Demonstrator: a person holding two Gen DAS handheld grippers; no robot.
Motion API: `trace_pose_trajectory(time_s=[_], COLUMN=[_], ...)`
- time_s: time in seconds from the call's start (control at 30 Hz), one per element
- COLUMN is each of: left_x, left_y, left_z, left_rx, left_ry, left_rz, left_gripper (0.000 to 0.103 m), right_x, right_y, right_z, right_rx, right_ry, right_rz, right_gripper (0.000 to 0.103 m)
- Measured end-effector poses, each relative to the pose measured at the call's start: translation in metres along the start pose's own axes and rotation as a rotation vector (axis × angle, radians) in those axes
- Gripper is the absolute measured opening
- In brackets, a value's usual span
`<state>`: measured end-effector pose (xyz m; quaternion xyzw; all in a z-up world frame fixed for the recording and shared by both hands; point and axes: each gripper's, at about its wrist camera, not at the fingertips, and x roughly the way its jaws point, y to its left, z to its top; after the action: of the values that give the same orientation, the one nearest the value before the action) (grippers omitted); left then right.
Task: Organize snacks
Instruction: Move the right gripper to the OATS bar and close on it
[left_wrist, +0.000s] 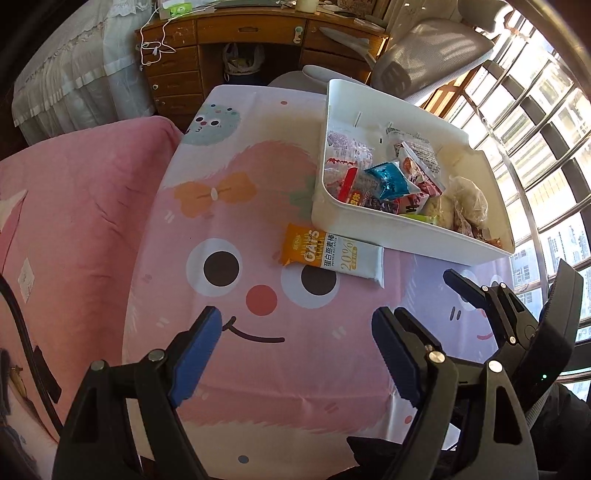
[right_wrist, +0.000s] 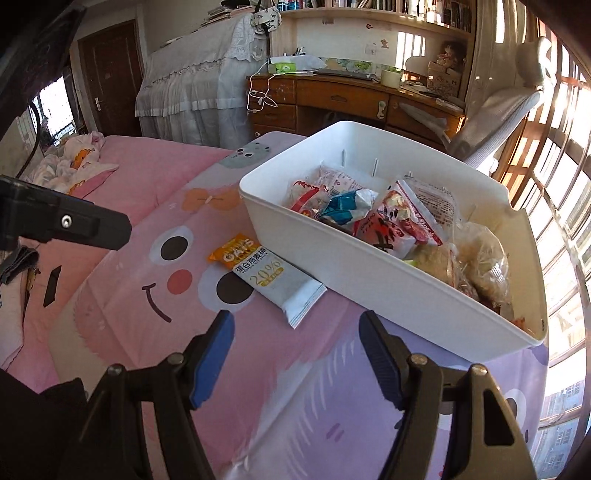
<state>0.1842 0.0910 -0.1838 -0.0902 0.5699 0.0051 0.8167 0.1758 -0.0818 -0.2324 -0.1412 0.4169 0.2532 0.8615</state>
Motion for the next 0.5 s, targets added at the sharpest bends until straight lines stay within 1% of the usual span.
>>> trace_pose_trajectory(time_s=[0.13, 0.3, 0.37, 0.5], left_x=[0.006, 0.019, 0.026, 0.037], left_y=[0.011, 0.02, 0.023, 0.027], left_z=[0.009, 0.021, 0.025, 0.031], left_rx=[0.028, 0.074, 0.089, 0.122], left_ry=[0.018, 0.046, 0.062, 0.087], left_rz=[-0.015, -0.035, -0.049, -0.068], left_gripper=[0.082, 0.083, 0.082, 0.082], right_x=[0.022, 0.047, 0.054, 0.065], right_y=[0.009, 0.02, 0.022, 0.028], right_z=[0.0, -0.003, -0.006, -0.008], right_rx=[0.005, -0.016, -0.015, -0.01], right_ry=[0.046, 0.11, 0.13, 0.162], right_rz=[-0.038, -0.094, -0.111, -0.158], right_gripper=[0.068, 0.055, 0.047, 0.037])
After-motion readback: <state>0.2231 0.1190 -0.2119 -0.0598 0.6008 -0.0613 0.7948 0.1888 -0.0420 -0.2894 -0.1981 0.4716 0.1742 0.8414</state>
